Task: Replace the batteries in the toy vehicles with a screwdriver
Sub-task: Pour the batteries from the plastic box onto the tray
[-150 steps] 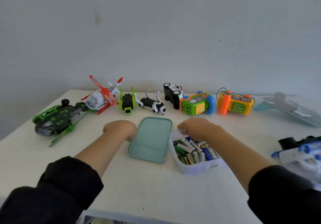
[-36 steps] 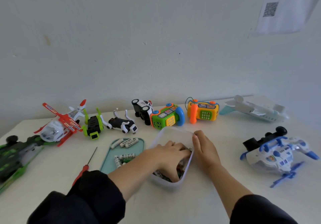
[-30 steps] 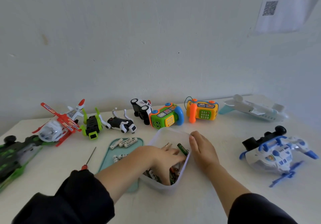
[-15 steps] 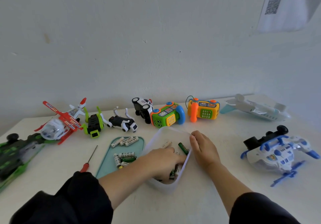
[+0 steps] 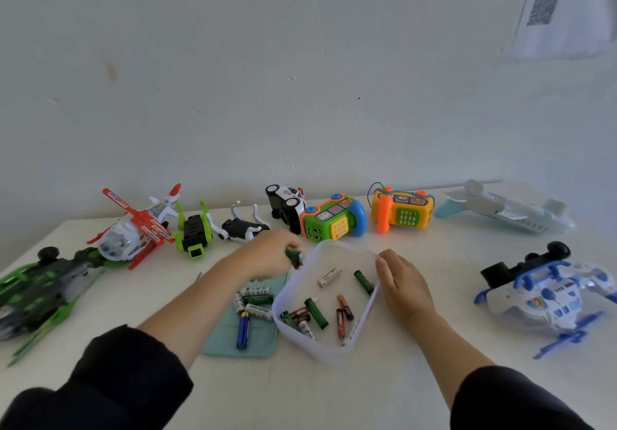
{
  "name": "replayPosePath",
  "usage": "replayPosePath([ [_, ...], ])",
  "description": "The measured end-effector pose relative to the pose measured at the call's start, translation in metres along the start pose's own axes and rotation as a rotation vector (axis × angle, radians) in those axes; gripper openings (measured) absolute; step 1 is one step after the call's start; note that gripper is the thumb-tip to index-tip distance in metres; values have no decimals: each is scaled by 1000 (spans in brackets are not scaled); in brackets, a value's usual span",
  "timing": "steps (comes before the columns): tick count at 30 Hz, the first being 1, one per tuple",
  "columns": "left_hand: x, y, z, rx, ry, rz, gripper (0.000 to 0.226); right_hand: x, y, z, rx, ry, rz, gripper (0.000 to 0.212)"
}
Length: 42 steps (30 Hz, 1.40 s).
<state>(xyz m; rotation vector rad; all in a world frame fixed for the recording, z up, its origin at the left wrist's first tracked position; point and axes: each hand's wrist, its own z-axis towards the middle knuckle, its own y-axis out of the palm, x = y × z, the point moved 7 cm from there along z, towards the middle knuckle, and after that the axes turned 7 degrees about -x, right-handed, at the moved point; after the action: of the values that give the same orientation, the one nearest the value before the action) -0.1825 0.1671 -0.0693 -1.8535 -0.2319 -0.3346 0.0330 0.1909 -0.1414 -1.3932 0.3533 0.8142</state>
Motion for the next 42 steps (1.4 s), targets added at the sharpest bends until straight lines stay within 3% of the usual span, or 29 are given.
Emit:
replayPosePath([
  [3, -42, 1, -4, 19, -173, 41, 15, 0, 0, -1, -8, 7, -7, 28],
  [6, -71, 15, -10, -17, -311, -16, 34, -3, -1, -2, -3, 12, -6, 40],
  [12, -78, 17, -23, -147, -414, -272, 34, -3, -2, -4, 14, -12, -20, 44],
  [14, -79, 12, -28, -141, -433, -336, 39, -6, -3, -6, 35, -42, -15, 56],
  [18, -83, 3, -38, -108, -485, -400, 42, -9, -3, -9, 28, -62, -27, 61],
  [20, -85, 3, -39, -141, -500, -343, 44, -8, -3, -8, 31, -44, -23, 56],
  [24, -90, 10, -33, -193, -505, -200, 38, -3, -4, -5, 57, 18, 19, 23],
  [28, -71, -9, -22, 1, -387, 185, 26, 0, 0, -2, 21, 46, -37, 18],
  [30, -32, -18, -24, 149, -168, 186, 37, -1, 1, -1, -1, 55, -55, 18],
  [31, -7, -16, -26, 141, -3, 178, 50, -1, 1, -1, -9, 57, -59, 19],
  [33, 39, 7, -31, -48, 240, 228, 75, -2, 1, -3, -16, 61, -53, 20],
  [36, 65, 49, -21, -365, 287, 357, 97, -2, 0, -5, -20, 68, -33, 25],
  [39, 67, 66, -4, -437, 214, 474, 110, -2, -1, -6, -12, 68, -17, 36],
  [42, 74, 69, 5, -397, 214, 528, 116, 0, -1, -3, -22, 75, -13, 26],
])
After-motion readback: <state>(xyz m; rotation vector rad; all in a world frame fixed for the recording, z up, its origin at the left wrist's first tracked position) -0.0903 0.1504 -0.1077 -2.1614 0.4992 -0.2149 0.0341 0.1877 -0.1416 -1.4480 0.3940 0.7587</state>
